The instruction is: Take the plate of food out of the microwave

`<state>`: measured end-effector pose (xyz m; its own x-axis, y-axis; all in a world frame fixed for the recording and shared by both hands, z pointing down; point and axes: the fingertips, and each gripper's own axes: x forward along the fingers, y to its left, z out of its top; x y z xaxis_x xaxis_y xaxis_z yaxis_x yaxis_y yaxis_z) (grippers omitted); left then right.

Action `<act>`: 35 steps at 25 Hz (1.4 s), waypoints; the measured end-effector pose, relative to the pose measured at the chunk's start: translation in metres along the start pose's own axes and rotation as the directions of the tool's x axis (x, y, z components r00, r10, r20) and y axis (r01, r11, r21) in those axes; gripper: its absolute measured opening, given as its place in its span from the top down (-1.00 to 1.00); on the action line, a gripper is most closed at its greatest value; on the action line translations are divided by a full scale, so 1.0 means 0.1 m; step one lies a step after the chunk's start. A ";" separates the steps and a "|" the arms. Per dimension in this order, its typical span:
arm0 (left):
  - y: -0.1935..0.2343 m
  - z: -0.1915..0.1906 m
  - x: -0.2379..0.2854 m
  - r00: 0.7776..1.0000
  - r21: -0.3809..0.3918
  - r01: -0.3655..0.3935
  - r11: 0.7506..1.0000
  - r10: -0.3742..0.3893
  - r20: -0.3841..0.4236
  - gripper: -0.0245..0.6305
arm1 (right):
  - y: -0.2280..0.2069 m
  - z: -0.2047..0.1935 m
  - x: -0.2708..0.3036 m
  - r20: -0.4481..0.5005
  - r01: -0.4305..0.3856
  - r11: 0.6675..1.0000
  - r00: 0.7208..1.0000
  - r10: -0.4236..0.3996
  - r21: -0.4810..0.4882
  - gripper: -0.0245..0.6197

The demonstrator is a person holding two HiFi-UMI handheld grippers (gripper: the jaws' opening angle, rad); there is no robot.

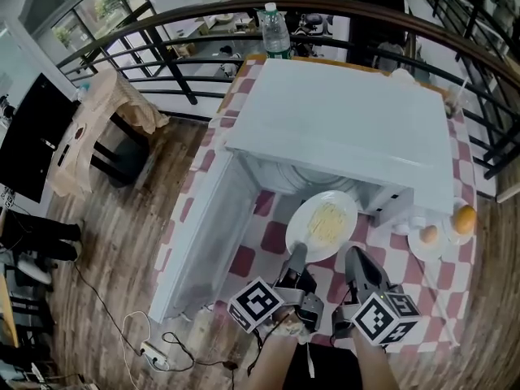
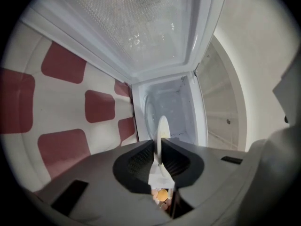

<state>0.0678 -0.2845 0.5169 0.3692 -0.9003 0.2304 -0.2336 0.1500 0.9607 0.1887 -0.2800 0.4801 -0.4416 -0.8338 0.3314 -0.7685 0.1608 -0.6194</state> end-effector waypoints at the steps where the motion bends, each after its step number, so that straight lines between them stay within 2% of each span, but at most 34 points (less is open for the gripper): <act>1: -0.01 0.00 -0.03 1.000 -0.001 0.002 1.000 -0.002 0.002 0.76 | 0.02 -0.01 -0.02 0.002 -0.002 1.000 1.000 0.002 -0.001 0.95; 9: 0.00 0.01 -0.28 1.000 -0.005 0.015 1.000 -0.015 0.004 0.76 | 0.11 -0.10 -0.18 0.016 0.020 1.000 1.000 -0.020 -0.024 0.96; 15: 0.00 0.02 -0.52 1.000 0.025 0.003 1.000 -0.003 -0.025 0.76 | 0.29 -0.17 -0.35 0.045 0.046 0.998 0.998 -0.045 -0.034 0.96; 20: -0.02 0.05 -0.67 0.999 0.018 -0.002 1.000 0.003 -0.037 0.76 | 0.42 -0.24 -0.47 0.054 0.065 0.997 0.997 -0.063 -0.035 0.96; 35: -0.03 0.02 -0.70 0.999 0.020 0.010 1.000 -0.009 -0.048 0.76 | 0.45 -0.28 -0.54 0.058 0.083 0.994 0.995 -0.079 -0.069 0.95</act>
<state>0.0403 -0.2226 0.4979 0.4139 -0.8811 0.2289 -0.2479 0.1328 0.9596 0.1650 -0.2128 0.4536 -0.3519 -0.8729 0.3379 -0.8328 0.1272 -0.5388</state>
